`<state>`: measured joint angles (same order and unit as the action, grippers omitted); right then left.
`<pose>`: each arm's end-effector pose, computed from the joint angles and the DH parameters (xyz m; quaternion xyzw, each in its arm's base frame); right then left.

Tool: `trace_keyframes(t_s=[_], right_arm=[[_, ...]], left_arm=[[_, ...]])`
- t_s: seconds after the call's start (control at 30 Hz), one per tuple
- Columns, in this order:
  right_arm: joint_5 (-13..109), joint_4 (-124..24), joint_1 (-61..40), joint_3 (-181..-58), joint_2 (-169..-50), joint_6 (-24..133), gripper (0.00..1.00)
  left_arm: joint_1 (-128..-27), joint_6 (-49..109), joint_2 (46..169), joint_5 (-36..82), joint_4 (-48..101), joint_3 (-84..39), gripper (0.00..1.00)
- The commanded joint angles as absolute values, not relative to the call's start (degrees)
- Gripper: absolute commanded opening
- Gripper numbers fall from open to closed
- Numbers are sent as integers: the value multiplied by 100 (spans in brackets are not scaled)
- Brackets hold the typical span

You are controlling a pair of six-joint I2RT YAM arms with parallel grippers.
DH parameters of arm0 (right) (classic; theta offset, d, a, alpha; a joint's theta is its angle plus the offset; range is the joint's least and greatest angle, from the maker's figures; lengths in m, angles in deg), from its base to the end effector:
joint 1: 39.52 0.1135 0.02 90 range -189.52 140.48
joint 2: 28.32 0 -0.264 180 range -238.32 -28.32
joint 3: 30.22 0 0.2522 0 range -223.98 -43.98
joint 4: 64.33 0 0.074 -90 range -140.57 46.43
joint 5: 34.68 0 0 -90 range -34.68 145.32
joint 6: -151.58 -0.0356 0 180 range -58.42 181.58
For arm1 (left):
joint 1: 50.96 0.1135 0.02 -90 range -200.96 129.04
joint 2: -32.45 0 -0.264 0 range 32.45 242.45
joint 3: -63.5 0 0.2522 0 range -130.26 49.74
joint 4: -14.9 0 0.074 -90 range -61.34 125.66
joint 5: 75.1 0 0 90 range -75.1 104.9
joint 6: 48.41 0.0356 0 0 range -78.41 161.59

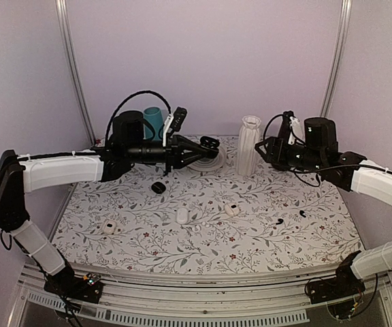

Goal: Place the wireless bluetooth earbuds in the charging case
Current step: Pass from the right arm to the left, then move the earbuds to the center of the board.

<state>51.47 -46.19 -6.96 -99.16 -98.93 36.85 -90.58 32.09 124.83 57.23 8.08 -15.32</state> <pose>0.2410 0.1567 0.3181 -0.0751 0.8145 0.2996 0.4911 0.2742 -0.2581 0.3064 0.4127 0.6108 -0.5029 0.4513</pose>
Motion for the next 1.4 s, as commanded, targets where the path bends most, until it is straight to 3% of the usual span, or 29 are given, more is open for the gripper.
trace_keyframes(t_s=[0.0, 0.67, 0.87, 1.1, 1.37], right_arm=[[6322, -3872, -726, -9685, -9766, 2994, 76], [5388, -2324, -933, -8600, -10174, 1266, 70], [5458, -2724, -1160, -8141, -10246, 777, 55], [5921, -3235, -1162, -7838, -10293, 401, 44], [6352, -3086, -1740, -7898, -10169, 679, 41]], left_arm=[[-9011, 3160, 12474, 5630, 542, -1503, 0], [-9004, 3163, 12193, 5794, 594, -1344, 0], [-9008, 3183, 12046, 5701, 531, -1224, 0], [-9007, 3236, 12033, 5674, 593, -1236, 0], [-9007, 3245, 12087, 5648, 642, -1271, 0]])
